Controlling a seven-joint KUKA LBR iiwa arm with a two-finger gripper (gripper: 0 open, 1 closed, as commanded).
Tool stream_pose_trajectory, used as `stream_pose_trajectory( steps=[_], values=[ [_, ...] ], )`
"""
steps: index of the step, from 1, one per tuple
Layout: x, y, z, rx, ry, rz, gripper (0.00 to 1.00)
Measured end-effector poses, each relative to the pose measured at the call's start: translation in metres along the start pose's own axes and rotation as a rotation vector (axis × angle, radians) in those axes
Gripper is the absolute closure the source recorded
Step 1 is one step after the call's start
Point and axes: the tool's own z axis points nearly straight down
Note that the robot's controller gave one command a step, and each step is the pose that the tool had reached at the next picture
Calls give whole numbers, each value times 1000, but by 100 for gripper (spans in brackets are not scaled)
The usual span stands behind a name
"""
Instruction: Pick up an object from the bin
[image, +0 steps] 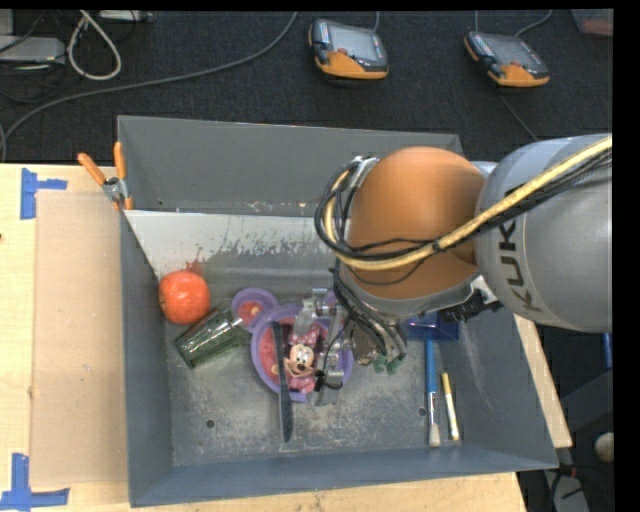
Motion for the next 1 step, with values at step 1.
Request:
stream_pose_trajectory(
  steps=[1],
  values=[
    [-7, 6, -77, 1, 4, 18, 0]
  ],
)
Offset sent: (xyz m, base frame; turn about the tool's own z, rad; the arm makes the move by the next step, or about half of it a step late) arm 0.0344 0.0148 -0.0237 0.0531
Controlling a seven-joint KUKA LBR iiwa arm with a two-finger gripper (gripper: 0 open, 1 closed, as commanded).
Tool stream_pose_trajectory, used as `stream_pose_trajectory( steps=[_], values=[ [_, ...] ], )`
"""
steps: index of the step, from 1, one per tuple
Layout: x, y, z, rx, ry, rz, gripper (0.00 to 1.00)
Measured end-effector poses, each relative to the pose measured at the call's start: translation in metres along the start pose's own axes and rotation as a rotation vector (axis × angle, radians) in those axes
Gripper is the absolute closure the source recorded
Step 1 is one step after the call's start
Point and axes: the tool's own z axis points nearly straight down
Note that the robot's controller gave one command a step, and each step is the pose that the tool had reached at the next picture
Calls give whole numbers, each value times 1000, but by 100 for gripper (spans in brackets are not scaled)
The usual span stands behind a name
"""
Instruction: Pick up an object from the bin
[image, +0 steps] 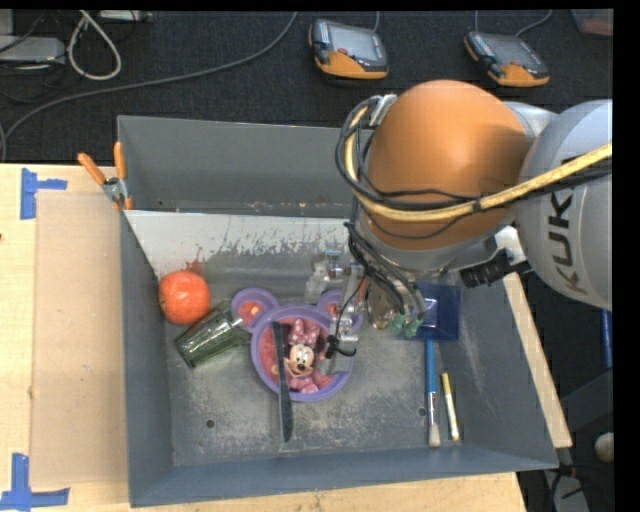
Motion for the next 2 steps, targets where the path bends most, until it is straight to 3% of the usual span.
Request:
stream_pose_trajectory(
  steps=[1, 2],
  values=[
    [-14, 5, 25, -4, -12, 15, 0],
    [-19, 57, 71, -2, -10, -47, 0]
  ],
)
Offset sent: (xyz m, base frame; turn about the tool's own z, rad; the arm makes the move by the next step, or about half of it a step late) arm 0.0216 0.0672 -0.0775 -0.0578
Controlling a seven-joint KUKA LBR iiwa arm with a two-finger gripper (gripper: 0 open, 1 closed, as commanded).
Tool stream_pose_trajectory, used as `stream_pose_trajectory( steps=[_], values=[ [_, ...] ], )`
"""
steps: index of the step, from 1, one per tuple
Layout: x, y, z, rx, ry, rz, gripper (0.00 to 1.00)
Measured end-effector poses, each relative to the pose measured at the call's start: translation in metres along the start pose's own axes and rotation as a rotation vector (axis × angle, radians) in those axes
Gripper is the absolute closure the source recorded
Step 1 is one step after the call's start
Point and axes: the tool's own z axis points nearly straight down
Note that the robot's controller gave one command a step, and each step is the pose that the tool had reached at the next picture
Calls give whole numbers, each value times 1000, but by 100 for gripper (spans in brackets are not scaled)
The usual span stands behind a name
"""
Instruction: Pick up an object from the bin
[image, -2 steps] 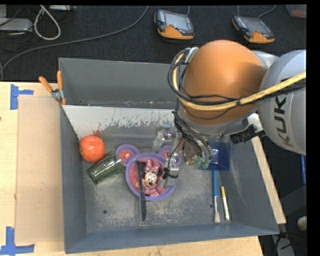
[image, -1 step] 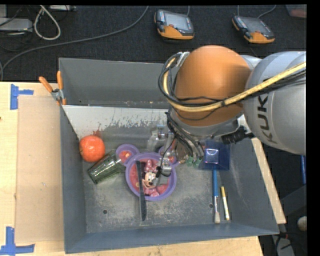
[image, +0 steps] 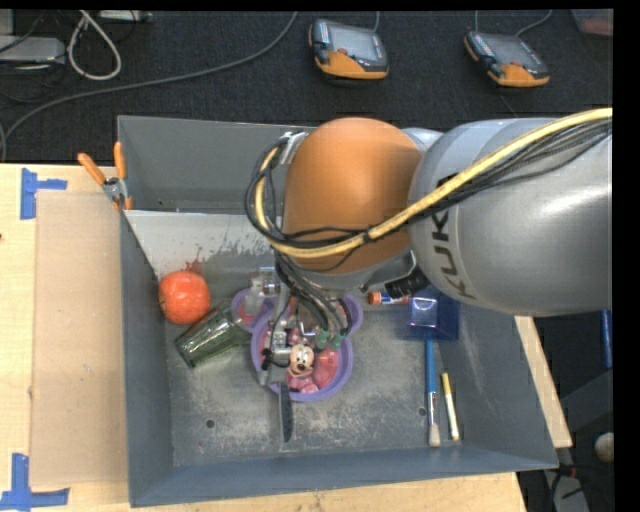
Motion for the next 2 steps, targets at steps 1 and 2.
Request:
stream_pose_trajectory(
  steps=[1, 2],
  values=[
    [-34, 22, 40, 1, 4, 18, 0],
    [-41, 20, 71, -3, -2, -14, 0]
  ],
)
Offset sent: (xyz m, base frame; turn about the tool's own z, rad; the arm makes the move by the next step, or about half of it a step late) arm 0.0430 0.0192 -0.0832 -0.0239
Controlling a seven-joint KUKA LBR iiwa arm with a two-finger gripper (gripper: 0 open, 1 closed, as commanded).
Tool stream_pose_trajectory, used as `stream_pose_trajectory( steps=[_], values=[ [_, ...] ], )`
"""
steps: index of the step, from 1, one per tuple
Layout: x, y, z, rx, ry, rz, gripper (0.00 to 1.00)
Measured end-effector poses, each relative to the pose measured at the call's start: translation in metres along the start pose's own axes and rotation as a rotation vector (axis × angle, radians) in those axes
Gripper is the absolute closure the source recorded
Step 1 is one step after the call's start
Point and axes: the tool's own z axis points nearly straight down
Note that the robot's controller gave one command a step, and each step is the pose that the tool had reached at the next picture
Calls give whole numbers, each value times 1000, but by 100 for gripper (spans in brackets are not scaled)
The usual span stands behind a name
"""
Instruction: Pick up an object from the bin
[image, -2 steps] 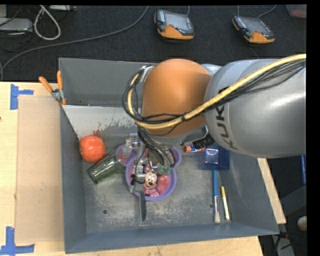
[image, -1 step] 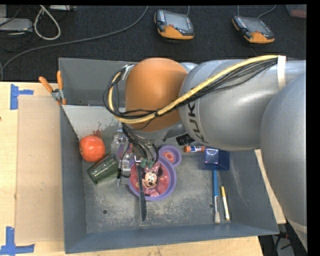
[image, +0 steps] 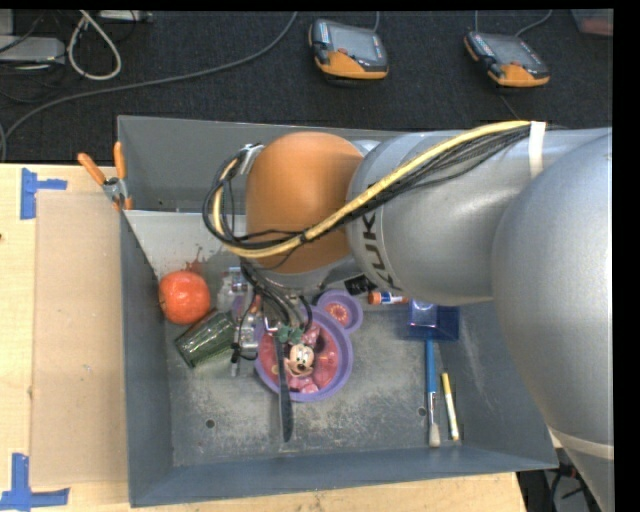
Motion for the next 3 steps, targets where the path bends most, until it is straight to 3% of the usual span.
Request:
stream_pose_trajectory(
  steps=[1, 2, 3],
  values=[
    [-35, -31, 69, 0, -1, 49, 0],
    [-25, -27, 91, 1, 2, 45, 0],
    [-42, -52, -90, 0, -1, 189, 100]
  ],
)
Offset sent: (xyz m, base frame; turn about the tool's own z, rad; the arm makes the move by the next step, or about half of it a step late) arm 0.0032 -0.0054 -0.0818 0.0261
